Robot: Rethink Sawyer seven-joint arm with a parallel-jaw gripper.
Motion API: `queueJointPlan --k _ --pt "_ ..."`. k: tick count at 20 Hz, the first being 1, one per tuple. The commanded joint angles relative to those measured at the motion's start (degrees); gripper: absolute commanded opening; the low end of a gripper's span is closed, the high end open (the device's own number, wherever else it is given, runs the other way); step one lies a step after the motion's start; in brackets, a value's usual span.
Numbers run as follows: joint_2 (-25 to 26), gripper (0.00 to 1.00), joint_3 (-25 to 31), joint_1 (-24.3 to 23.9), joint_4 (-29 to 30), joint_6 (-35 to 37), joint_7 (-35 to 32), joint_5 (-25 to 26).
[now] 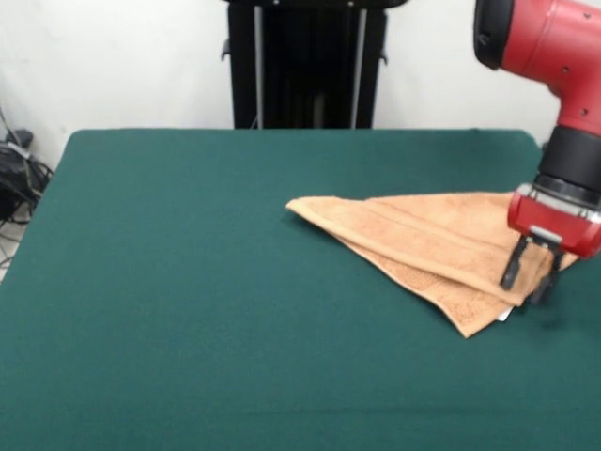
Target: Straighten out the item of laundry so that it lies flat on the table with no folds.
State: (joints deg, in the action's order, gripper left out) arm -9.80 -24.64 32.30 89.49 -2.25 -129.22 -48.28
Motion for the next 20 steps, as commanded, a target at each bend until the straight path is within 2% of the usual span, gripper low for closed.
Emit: queueJointPlan --k 1,8,16,20 --pt "-1.12 1.0 7.18 -2.46 4.09 -0.5 -11.09 1.51" --pt "0.54 1.0 6.03 -2.24 3.4 0.2 -10.23 1.31" --pt "6.04 1.0 1.98 0.81 0.37 1.29 -10.69 -2.18" --pt "7.2 1.0 0.79 1.32 -0.36 2.2 -10.84 -2.95"
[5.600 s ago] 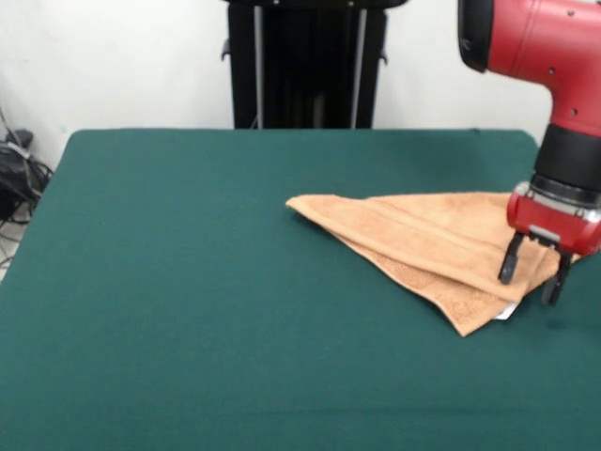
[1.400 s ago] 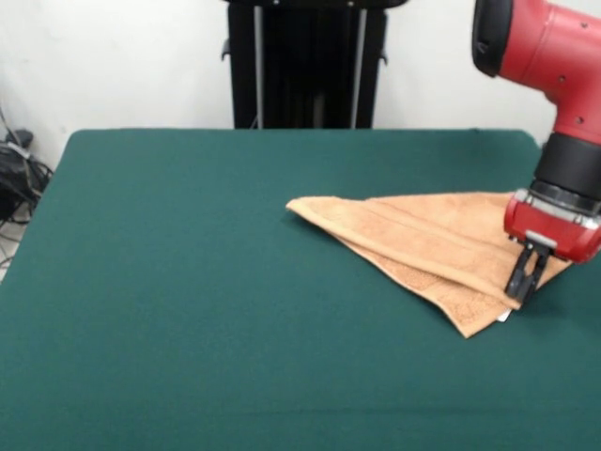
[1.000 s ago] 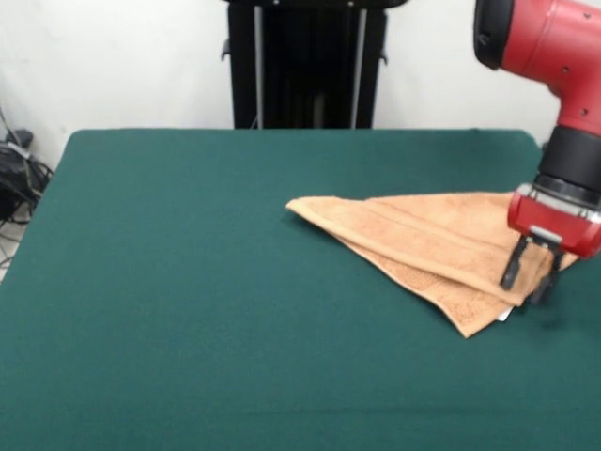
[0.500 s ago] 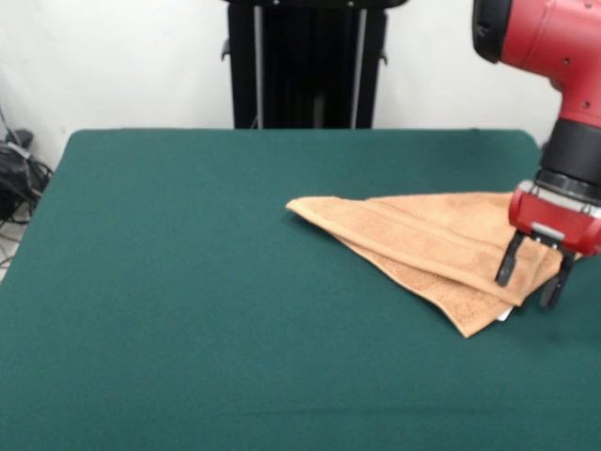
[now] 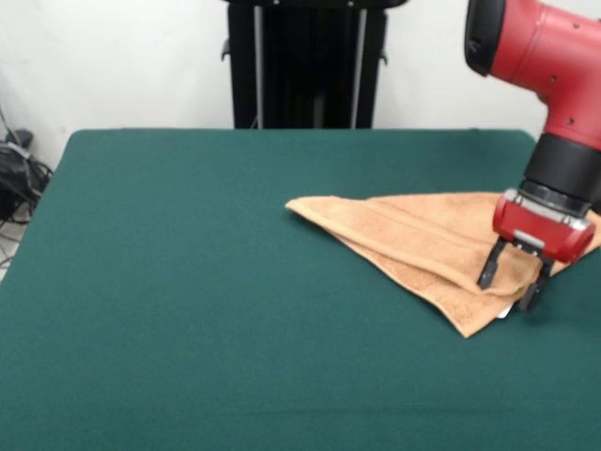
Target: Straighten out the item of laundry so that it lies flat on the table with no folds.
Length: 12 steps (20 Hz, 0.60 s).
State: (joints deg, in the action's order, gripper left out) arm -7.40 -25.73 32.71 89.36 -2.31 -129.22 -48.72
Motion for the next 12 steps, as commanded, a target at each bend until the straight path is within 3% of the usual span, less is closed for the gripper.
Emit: queueJointPlan --k 1,12 --pt "4.72 1.0 1.78 0.64 -0.46 2.45 -10.72 -2.4" --pt "7.49 1.0 -1.14 3.02 -3.05 3.94 -11.67 -5.21"
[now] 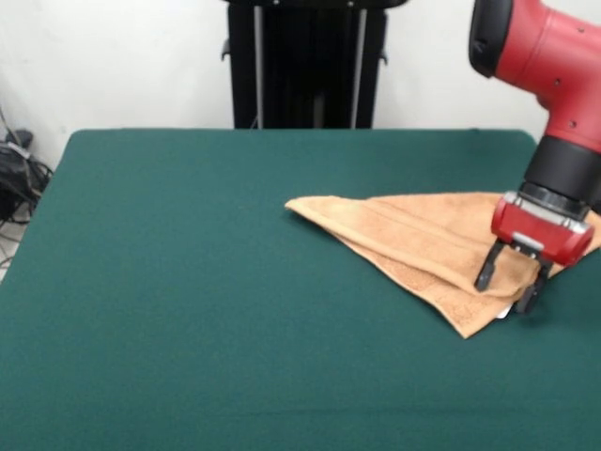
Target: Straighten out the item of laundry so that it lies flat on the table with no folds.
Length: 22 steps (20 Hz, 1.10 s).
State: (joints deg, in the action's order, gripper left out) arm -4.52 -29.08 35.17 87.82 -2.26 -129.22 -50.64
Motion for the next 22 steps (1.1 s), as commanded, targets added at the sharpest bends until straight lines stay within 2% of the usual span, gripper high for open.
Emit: queueJointPlan --k 1,2,3,14,22 --pt "4.37 1.0 2.56 0.36 -1.32 3.45 -11.67 -3.16" --pt "4.13 1.0 2.92 0.15 -1.11 3.01 -11.67 -3.04" --pt "3.89 0.0 3.28 -0.05 -0.91 2.56 -11.68 -2.91" --pt "3.45 0.0 6.15 -1.24 -1.37 0.44 -11.62 -2.16" --pt "-1.98 0.0 11.44 -4.66 2.73 -1.42 -10.32 3.22"
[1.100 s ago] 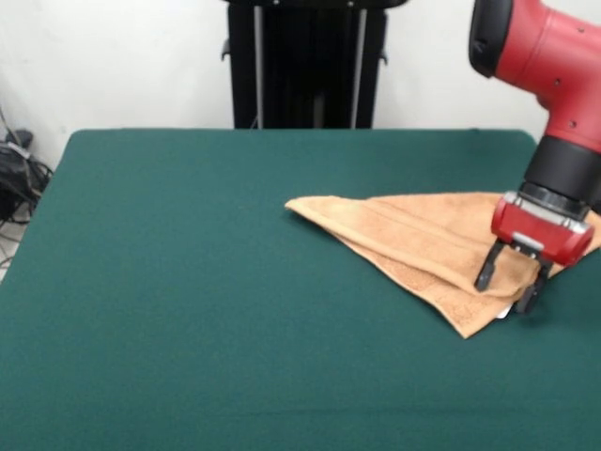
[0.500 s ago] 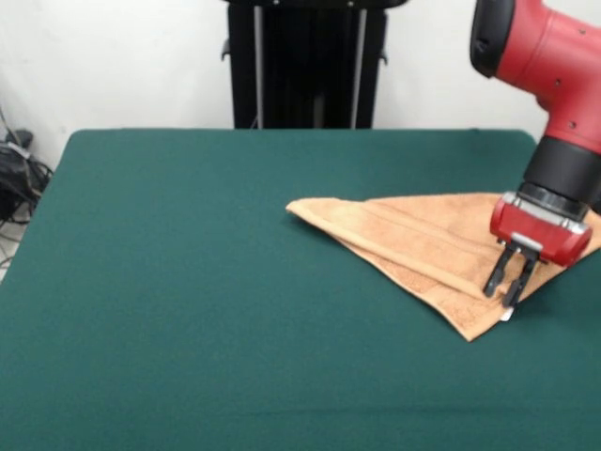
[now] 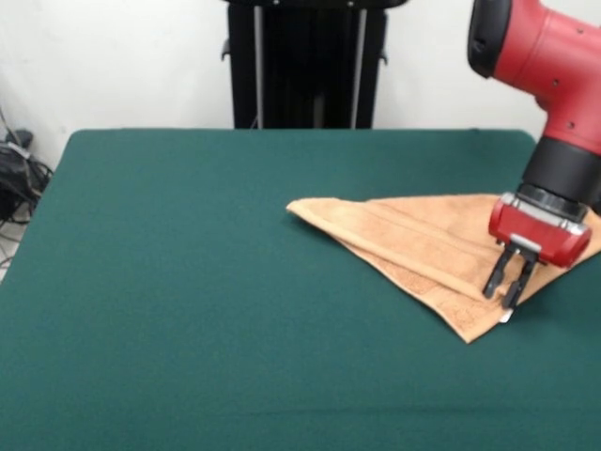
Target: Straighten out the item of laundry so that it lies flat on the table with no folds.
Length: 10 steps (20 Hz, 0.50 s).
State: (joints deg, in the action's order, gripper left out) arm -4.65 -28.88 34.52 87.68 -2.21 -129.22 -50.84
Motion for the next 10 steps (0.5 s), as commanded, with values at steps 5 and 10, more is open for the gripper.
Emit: queueJointPlan --k 5,10 --pt "-5.25 0.0 14.62 -7.17 5.98 -3.54 -10.16 8.0" --pt "-7.77 0.0 16.52 -8.82 8.63 -4.54 -10.91 11.8"
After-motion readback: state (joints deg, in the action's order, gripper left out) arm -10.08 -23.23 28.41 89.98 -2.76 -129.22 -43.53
